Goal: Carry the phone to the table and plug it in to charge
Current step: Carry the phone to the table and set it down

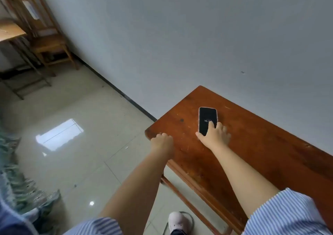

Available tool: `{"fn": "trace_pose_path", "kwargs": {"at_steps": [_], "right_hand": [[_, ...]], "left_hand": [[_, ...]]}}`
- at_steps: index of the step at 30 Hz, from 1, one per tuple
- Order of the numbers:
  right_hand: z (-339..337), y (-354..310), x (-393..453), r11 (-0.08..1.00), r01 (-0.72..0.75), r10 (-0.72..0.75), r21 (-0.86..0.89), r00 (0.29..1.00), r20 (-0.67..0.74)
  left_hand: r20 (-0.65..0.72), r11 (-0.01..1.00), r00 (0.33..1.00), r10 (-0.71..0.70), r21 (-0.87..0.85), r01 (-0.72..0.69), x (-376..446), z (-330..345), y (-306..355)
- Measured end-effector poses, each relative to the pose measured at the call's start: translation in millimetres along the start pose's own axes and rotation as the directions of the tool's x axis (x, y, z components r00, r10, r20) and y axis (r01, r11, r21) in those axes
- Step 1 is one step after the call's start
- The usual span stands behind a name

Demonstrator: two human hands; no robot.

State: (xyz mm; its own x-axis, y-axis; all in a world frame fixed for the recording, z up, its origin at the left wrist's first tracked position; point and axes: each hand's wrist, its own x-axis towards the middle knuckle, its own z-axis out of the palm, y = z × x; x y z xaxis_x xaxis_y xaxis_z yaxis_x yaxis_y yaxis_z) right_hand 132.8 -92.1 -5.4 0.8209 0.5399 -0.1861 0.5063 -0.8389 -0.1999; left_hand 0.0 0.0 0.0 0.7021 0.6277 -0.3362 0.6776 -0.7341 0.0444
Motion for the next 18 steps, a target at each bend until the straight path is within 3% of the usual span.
{"fn": "trace_pose_path", "kwargs": {"at_steps": [8,13,18], "right_hand": [[36,-9,77,0.981,-0.187,0.186,0.055,0.982,0.028],[47,-7,84,0.979,-0.169,0.178,0.112,0.981,-0.072],[44,-23,93,0.988,-0.097,0.107,0.118,0.991,-0.082]], "left_hand": [[0.005,0.989,0.998,0.06,-0.134,-0.059,72,37,-29],[-0.014,0.985,0.993,0.117,-0.125,-0.118,86,53,-45],[0.042,0.961,0.966,0.254,-0.128,-0.247,104,38,-68]]}}
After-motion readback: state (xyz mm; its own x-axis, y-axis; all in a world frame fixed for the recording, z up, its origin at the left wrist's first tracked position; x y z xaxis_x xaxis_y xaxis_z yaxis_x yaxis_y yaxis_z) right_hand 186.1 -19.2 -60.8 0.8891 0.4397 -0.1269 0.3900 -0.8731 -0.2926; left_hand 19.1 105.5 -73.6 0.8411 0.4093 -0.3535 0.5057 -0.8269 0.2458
